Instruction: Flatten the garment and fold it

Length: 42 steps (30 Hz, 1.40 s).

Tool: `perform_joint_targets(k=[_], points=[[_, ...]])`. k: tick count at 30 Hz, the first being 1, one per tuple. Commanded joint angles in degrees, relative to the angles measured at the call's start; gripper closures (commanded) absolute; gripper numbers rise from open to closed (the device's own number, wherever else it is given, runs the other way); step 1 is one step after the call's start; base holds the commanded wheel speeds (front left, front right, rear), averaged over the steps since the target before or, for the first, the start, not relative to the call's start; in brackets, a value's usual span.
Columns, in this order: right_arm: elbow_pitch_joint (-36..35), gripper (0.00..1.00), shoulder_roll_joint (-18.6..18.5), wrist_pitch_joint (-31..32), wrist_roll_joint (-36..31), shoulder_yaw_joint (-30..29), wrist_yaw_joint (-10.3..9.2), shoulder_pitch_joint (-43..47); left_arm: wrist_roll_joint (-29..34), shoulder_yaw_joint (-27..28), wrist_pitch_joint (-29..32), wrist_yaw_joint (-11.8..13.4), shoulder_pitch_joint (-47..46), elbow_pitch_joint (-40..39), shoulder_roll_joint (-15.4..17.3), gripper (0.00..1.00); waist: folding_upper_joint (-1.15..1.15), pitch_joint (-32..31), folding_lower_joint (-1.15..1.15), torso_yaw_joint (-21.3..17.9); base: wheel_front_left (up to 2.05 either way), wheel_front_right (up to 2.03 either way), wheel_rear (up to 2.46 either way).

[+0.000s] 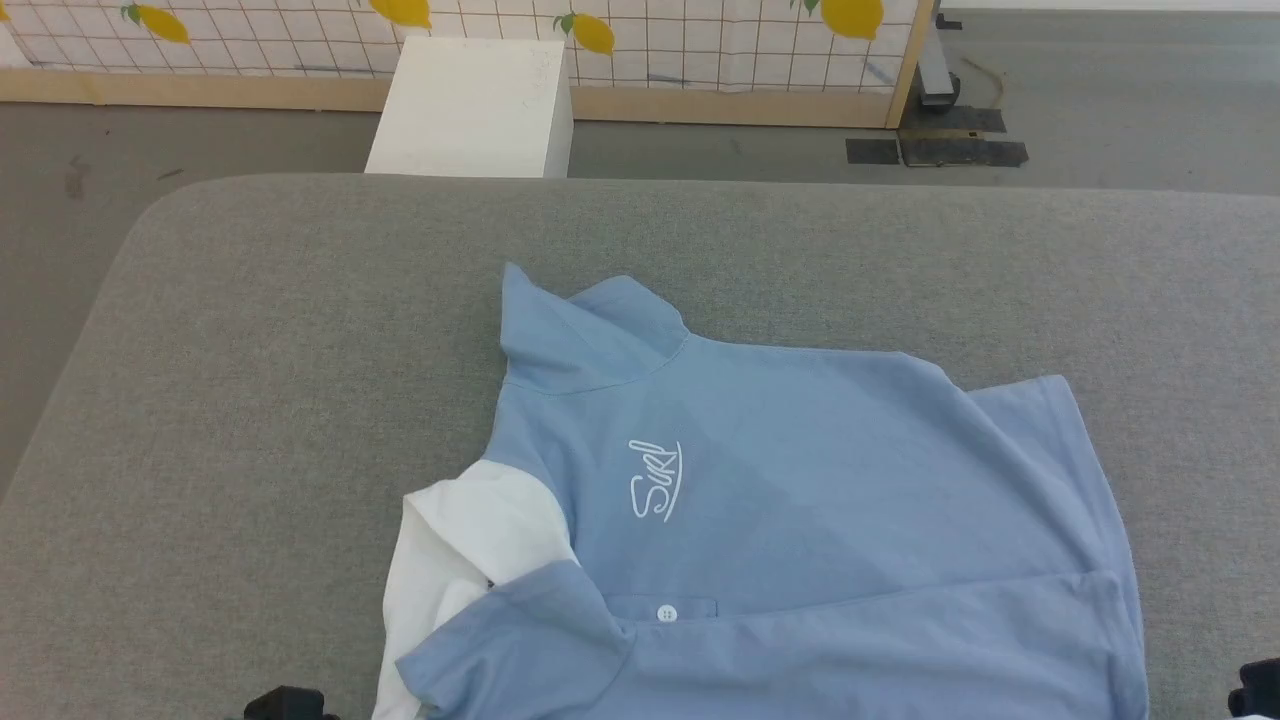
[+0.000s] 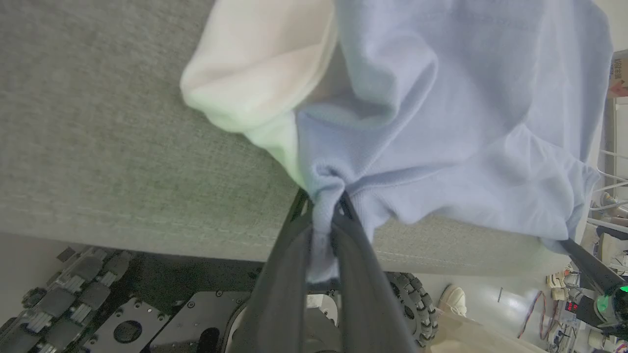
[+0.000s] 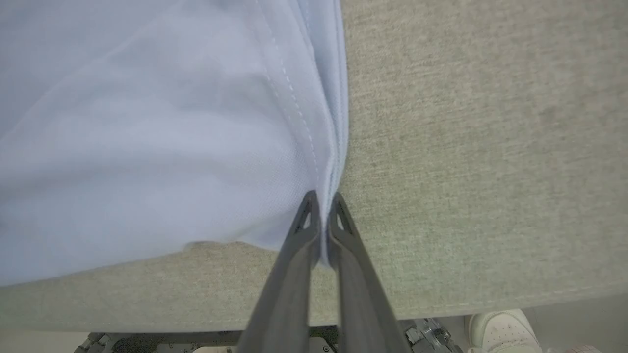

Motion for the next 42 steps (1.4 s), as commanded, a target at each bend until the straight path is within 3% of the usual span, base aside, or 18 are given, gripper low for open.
perform_joint_targets(k=[1,2,3,4,5,11,16,19,23,30,35,42], points=[[1.1,1.0,0.0,-0.9,-0.6,0.5,-0.09,-1.1,0.1,0.2,-1.1,-0.7,-1.8,1.5,0.0,1.0,0.0,0.0,0.0,0.1,0.0,0.0,0.0],[1.5,1.0,0.0,-1.4,-0.9,0.7,-0.09,-1.5,0.5,0.3,-1.7,-0.9,-2.2,2.2,0.1,1.0,0.0,0.0,0.0,0.1,0.0,0.0,0.0],[1.8,0.69,0.0,-1.9,-0.8,0.6,-0.09,-1.8,0.8,0.5,-2.4,-1.0,-2.7,2.7,0.1,0.89,0.0,0.0,0.0,0.2,0.0,0.0,0.0],[2.1,0.28,0.0,-2.7,-0.5,0.7,-0.09,-2.1,1.4,0.8,-3.7,-1.3,-3.3,3.3,0.2,0.0,0.0,0.0,0.0,0.2,0.0,0.0,0.0],[2.4,0.0,0.0,-3.1,-0.1,0.6,-0.09,-2.4,1.8,0.9,-4.5,-1.6,-3.7,3.7,0.2,0.0,0.0,-0.1,0.0,0.2,0.0,0.0,0.0],[0.1,0.0,0.0,-2.6,4.9,-0.4,-0.09,-3.5,0.6,2.0,-7.0,-3.8,-4.3,2.5,0.1,0.0,0.0,-0.6,0.0,-0.1,0.0,0.0,0.0],[-7.6,0.0,0.0,-2.6,5.0,-3.6,-0.09,-4.6,0.3,3.9,-9.7,-4.8,-3.9,-5.2,0.4,0.0,0.0,-1.1,0.0,-0.2,0.0,0.0,0.0],[-11.8,0.0,0.0,-6.5,1.9,-4.4,-0.09,-6.0,4.7,4.9,-15.3,-5.4,-5.3,-9.4,0.8,0.0,0.0,-1.3,0.0,-0.2,0.0,0.0,0.0],[-14.9,0.0,0.0,-16.5,-4.1,-3.0,-0.09,-7.6,12.3,5.4,-26.4,-5.7,-7.6,-10.7,-0.6,0.0,0.0,-1.5,0.0,-0.1,0.0,0.0,0.0],[-10.8,0.0,0.0,-31.6,-10.9,0.7,-0.09,-7.2,22.1,3.7,-43.5,-4.5,-8.0,-4.2,-5.0,0.0,0.0,-2.0,0.0,-0.4,0.0,0.0,0.0],[-6.1,0.0,0.0,-37.3,-11.9,2.5,-0.09,-6.4,26.7,0.7,-45.9,-4.6,-7.5,3.0,-6.2,0.0,0.0,-1.8,0.0,-0.3,0.0,0.0,0.0],[-1.8,0.0,0.0,-40.4,-10.1,3.2,-0.09,-6.8,26.5,1.0,-46.5,-5.1,-10.5,6.2,-7.2,0.0,0.0,-0.8,0.0,-0.1,0.0,0.0,0.0]])
